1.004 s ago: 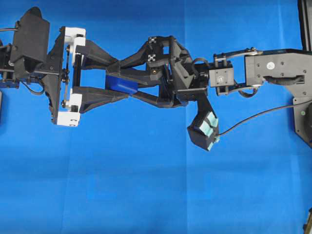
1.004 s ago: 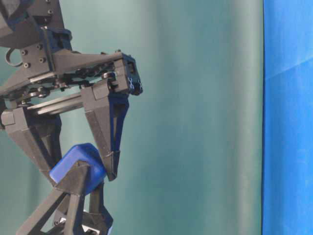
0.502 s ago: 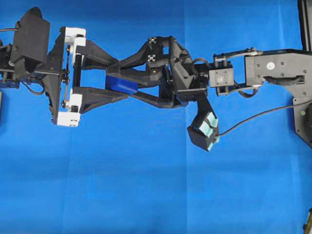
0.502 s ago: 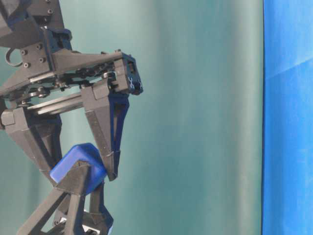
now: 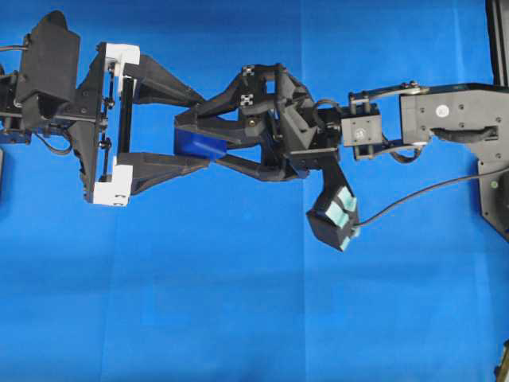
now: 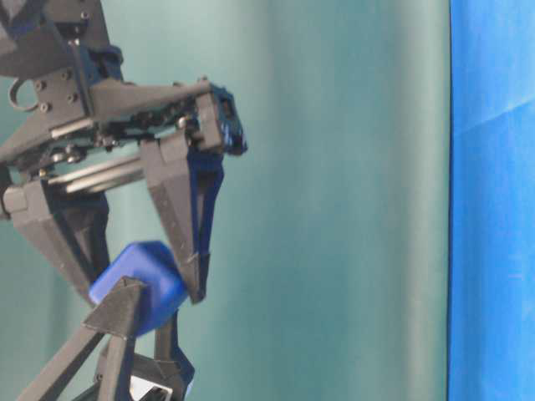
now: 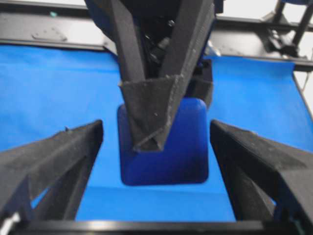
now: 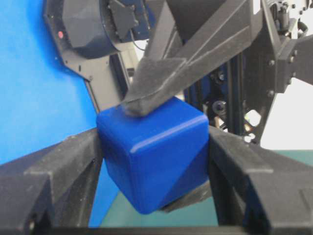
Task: Handover the blue block to the right arm after grasping it with the left arm, then place it in the designated position.
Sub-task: 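Open the left gripper and pull the cube away with the right gripper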
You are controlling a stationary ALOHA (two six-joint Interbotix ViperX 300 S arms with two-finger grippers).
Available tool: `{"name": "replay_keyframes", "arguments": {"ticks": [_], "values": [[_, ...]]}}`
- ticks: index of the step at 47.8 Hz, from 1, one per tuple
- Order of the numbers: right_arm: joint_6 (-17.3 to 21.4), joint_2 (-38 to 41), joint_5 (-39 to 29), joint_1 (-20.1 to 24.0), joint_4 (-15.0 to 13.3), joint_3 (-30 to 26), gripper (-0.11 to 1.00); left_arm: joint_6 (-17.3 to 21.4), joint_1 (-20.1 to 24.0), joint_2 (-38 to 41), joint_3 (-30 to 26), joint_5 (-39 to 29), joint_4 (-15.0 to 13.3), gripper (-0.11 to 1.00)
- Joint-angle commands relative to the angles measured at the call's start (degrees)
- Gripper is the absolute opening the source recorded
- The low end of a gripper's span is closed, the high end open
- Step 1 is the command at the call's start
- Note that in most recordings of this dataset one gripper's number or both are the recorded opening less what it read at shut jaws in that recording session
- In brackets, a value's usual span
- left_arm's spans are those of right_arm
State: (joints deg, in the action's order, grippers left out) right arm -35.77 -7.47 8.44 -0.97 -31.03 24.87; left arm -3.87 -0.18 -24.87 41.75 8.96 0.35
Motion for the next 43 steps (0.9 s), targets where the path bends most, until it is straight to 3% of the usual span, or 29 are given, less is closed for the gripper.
{"name": "replay_keyframes", "arguments": {"ticks": [1,26,43], "values": [[0.18,-3.16,-0.53,0.26,0.18,0.53,0.48,0.09,0.0,-1.32,-0.62,0.7,0.18,0.91],[0.18,-19.42,-8.0,2.11,0.18,13.01,0.48,0.09,0.0,-5.1,2.2,0.18,0.18,0.91],[0.18,-23.91,-11.6,2.99,0.26,15.12,0.48,0.09,-0.09,-5.54,2.64,-0.09,0.09,0.91]]}}
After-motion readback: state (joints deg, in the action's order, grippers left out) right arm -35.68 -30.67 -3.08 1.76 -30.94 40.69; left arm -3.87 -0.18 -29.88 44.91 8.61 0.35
